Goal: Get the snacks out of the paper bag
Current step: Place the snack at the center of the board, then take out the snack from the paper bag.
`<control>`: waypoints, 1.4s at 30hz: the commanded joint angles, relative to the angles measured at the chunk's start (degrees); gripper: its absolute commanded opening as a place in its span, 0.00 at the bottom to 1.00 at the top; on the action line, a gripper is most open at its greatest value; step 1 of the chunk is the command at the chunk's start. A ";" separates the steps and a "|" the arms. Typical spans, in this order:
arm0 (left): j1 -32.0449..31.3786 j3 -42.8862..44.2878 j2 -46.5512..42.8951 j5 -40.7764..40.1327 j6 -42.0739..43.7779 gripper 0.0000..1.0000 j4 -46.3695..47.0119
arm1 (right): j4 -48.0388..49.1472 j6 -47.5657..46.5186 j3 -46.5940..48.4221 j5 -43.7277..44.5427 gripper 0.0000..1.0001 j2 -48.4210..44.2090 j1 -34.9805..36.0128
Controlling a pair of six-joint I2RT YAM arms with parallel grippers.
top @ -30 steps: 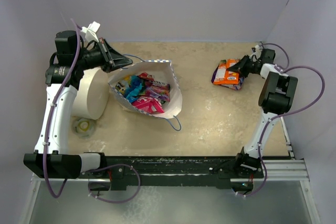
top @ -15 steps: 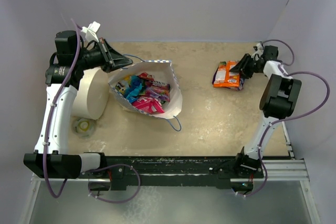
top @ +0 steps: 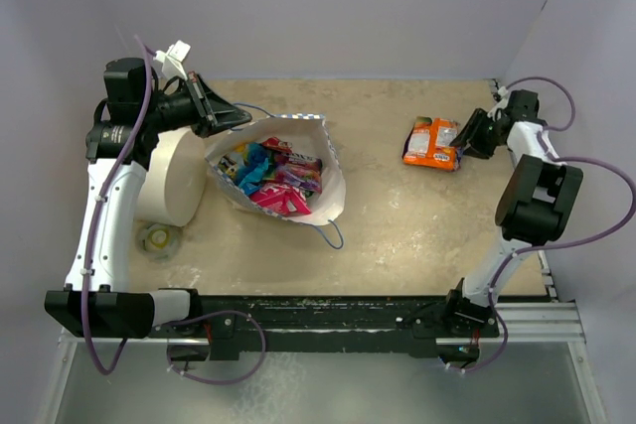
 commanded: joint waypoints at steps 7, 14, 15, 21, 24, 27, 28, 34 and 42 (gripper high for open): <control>0.07 -0.21 -2.66 4.35 -0.61 0.00 8.38 | 8.21 6.81 -8.14 -6.24 0.51 -10.63 4.93; -0.06 -2.85 -5.18 4.78 -0.58 0.00 13.44 | 22.01 11.08 -11.50 -6.39 0.53 -25.52 23.63; -0.02 -3.27 -5.57 4.72 -0.56 0.00 13.87 | 25.63 10.95 -12.67 -6.29 0.54 -28.13 25.59; -0.10 -5.35 -7.10 4.43 -1.80 0.00 16.65 | 45.92 -3.15 -23.93 -10.03 0.67 -40.51 39.81; -0.10 -5.71 -7.25 4.08 -1.88 0.00 16.68 | 40.37 -13.71 -22.38 -14.65 0.68 -40.84 46.57; -0.10 -6.08 -7.62 3.58 -2.07 0.00 16.83 | 33.13 -27.33 -21.10 -14.43 0.68 -41.08 55.88; -0.10 -6.28 -7.76 3.54 -2.13 0.00 16.96 | 32.07 -31.65 -21.13 -14.22 0.68 -41.09 58.63; -0.12 -6.68 -8.15 3.45 -2.59 0.00 17.03 | 24.48 -43.69 -18.61 -3.68 0.65 -35.32 70.26; -0.10 -6.97 -8.95 3.36 -3.26 0.00 16.88 | 17.92 -54.44 -12.95 6.96 0.61 -25.88 73.02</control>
